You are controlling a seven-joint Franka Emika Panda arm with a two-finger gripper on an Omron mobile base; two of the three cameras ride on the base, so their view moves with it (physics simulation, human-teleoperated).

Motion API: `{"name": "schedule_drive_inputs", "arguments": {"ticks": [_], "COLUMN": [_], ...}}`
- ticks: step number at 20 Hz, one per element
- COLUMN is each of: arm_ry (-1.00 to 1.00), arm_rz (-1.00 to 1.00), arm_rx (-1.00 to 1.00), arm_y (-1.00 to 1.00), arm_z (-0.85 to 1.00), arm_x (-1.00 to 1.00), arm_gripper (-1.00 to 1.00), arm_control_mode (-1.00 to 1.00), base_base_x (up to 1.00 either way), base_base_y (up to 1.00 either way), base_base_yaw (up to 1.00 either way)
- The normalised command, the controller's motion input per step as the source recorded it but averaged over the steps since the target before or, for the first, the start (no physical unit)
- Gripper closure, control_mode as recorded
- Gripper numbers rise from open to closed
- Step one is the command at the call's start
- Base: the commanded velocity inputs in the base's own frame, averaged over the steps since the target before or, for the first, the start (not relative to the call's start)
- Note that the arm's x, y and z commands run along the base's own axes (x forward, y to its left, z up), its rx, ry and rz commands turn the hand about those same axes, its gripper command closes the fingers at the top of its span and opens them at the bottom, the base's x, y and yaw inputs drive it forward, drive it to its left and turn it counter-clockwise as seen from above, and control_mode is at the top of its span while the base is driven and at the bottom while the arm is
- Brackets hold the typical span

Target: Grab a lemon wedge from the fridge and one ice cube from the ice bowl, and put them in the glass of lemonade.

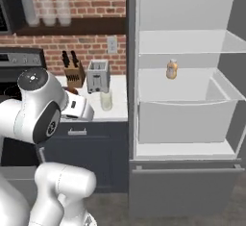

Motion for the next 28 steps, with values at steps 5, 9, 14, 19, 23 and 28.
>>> {"name": "schedule_drive_inputs", "arguments": {"ticks": [5, 9, 14, 19, 23, 28], "arm_ry": [0.00, 0.00, 0.00, 0.00, 0.00, 0.00], "arm_rz": [0.00, 0.00, 0.00, 0.00, 0.00, 0.00], "arm_rx": [0.00, 0.00, 0.00, 0.00, 0.00, 0.00], "arm_y": [0.00, 0.00, 0.00, 0.00, 0.00, 0.00], "arm_z": [0.00, 0.00, 0.00, 0.00, 0.00, 0.00], "arm_x": [0.00, 0.00, 0.00, 0.00, 0.00, 0.00], "arm_gripper": [1.00, 1.00, 1.00, 1.00, 1.00, 1.00], "arm_control_mode": [1.00, 1.00, 1.00, 1.00, 1.00, 1.00], "base_base_x": [0.33, 0.35, 0.29, 0.11, 0.30, 0.52], "base_base_y": [0.39, 0.28, 0.29, 0.49, 0.61, 0.54], "base_base_yaw": [-0.20, -0.19, -0.20, -0.18, -0.14, -0.02]}}
